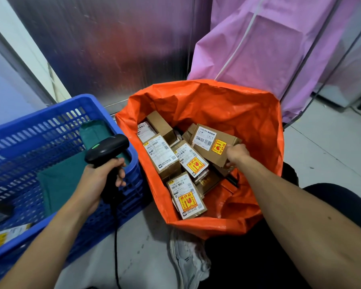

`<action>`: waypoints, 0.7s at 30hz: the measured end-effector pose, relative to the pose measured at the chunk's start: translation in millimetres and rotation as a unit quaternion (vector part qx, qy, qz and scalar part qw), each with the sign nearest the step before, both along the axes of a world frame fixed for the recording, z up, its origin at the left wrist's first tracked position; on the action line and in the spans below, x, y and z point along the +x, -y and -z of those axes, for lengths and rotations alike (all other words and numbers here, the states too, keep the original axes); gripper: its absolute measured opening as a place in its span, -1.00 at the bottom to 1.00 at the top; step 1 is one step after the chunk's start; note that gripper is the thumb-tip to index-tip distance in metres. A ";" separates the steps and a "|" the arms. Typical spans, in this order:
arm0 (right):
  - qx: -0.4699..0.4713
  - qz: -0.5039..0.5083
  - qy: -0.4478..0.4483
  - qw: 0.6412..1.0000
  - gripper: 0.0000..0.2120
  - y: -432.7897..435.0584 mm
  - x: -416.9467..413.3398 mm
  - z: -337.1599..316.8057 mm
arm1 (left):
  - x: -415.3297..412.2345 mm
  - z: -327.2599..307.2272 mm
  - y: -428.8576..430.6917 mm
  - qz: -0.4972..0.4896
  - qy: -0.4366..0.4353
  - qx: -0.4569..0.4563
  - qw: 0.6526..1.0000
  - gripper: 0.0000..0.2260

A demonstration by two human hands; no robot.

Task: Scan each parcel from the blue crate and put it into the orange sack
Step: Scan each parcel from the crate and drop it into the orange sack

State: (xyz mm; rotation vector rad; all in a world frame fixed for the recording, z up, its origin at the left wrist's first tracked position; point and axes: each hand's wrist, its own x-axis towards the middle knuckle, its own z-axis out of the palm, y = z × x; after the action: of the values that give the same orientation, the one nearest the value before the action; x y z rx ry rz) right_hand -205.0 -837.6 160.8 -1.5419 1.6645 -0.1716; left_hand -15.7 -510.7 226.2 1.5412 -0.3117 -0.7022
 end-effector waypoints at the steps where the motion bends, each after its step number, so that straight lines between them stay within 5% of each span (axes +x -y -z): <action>1: 0.002 -0.007 -0.004 1.000 -0.54 -2.0 0.0 -1.4 | -1.8 -0.8 0.6 0.008 -0.001 0.001 1.000 -0.86; 7: 0.001 -0.046 -0.016 0.999 -0.54 -8.6 1.5 -8.2 | -17.8 -3.7 11.9 0.048 -0.011 0.006 0.999 -0.87; 12: -0.003 -0.153 -0.066 0.986 -0.28 -7.9 -1.4 0.7 | -27.5 -11.9 18.0 0.058 -0.016 0.001 0.998 -0.89; 17: -0.021 -0.270 -0.035 0.962 -0.59 -35.1 3.1 -41.9 | -32.1 -21.8 20.3 0.070 -0.019 0.009 0.997 -0.89; 21: -0.045 -0.318 -0.026 0.947 -0.65 -33.7 22.6 -54.4 | -37.8 -34.3 19.5 0.087 0.005 0.018 0.996 -0.89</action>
State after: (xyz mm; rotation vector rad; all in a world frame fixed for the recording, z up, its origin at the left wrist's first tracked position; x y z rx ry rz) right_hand -182.4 -803.9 215.2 -2.0848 1.1277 0.1410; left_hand -53.5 -530.2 260.6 1.5638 -0.4461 -0.8396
